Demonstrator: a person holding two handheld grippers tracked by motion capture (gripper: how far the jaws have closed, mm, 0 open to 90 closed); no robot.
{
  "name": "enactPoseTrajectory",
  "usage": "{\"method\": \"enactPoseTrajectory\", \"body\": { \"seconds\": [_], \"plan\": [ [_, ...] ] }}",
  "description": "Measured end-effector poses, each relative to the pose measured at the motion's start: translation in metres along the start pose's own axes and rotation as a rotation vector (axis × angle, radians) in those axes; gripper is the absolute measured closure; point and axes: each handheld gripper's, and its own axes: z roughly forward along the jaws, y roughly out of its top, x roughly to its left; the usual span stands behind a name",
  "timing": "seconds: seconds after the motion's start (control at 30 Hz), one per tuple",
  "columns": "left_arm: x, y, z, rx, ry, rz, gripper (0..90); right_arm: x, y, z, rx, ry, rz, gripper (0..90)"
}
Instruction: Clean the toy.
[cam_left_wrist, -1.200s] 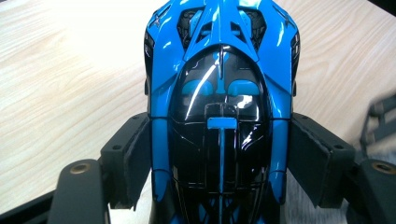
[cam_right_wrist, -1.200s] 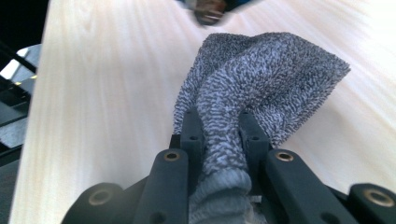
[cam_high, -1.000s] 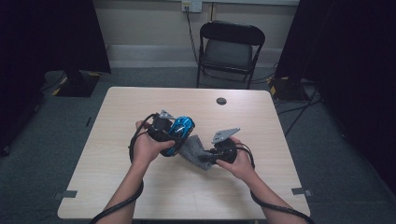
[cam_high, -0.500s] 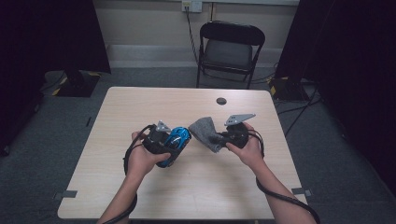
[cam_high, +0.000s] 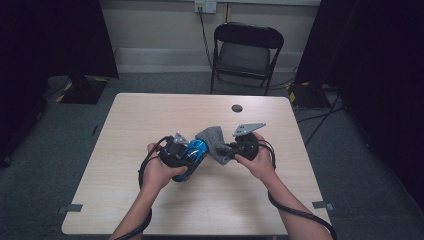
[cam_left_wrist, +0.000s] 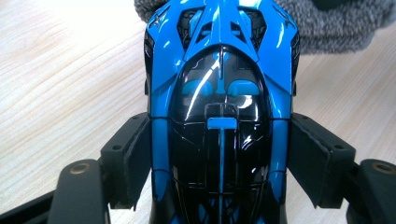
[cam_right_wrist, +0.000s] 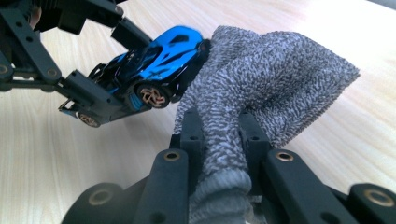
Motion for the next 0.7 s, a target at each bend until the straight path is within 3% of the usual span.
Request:
{"method": "enactPoseTrajectory", "body": {
  "seconds": [0.17, 0.43, 0.7],
  "plan": [
    [0.000, 0.006, -0.002, -0.011, 0.001, 0.000, 28.1, 0.002, -0.005, 0.005, 0.009, 0.019, 0.006, 76.3],
    [0.002, 0.017, -0.004, -0.021, -0.004, -0.006, 28.1, 0.019, -0.005, 0.016, 0.026, 0.060, -0.042, 76.3],
    [0.005, 0.023, -0.002, -0.020, -0.013, -0.022, 28.1, 0.028, -0.008, 0.025, 0.039, 0.092, -0.060, 76.2]
  ]
}}
